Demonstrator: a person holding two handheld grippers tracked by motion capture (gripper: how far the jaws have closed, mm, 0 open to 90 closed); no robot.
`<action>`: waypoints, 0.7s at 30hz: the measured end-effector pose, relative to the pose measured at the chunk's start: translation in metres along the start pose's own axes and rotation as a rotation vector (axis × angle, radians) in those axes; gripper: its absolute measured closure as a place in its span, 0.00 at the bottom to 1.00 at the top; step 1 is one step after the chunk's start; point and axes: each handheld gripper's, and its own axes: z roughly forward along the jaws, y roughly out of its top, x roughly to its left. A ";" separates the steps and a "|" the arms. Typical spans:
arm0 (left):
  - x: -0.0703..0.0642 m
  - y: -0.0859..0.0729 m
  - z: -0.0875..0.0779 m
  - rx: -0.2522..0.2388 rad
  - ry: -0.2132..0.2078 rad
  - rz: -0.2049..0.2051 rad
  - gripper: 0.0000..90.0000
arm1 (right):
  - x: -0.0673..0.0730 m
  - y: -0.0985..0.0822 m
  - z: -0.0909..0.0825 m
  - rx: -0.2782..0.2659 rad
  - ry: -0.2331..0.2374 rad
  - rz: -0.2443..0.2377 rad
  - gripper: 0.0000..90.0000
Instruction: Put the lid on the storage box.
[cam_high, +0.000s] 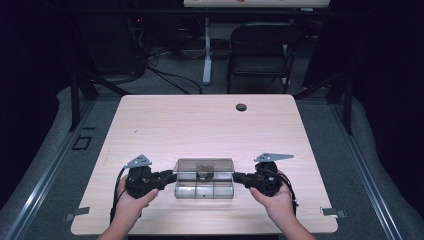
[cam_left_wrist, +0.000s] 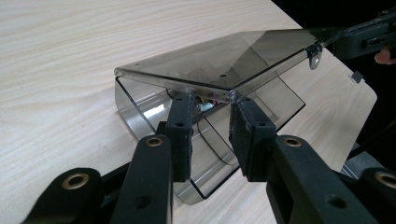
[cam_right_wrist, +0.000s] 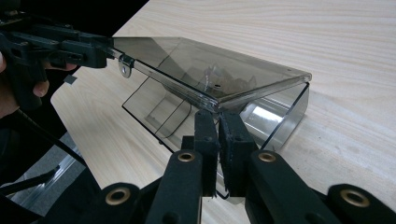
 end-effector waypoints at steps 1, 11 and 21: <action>0.000 -0.001 0.000 -0.004 -0.003 -0.001 0.79 | 0.000 -0.001 0.000 0.004 0.000 -0.005 0.96; -0.002 -0.011 -0.003 -0.002 -0.024 -0.010 0.83 | 0.002 -0.009 0.001 0.019 -0.012 -0.031 0.95; -0.003 -0.020 -0.005 0.005 -0.020 0.001 0.86 | 0.003 -0.017 0.004 0.023 -0.021 -0.047 0.95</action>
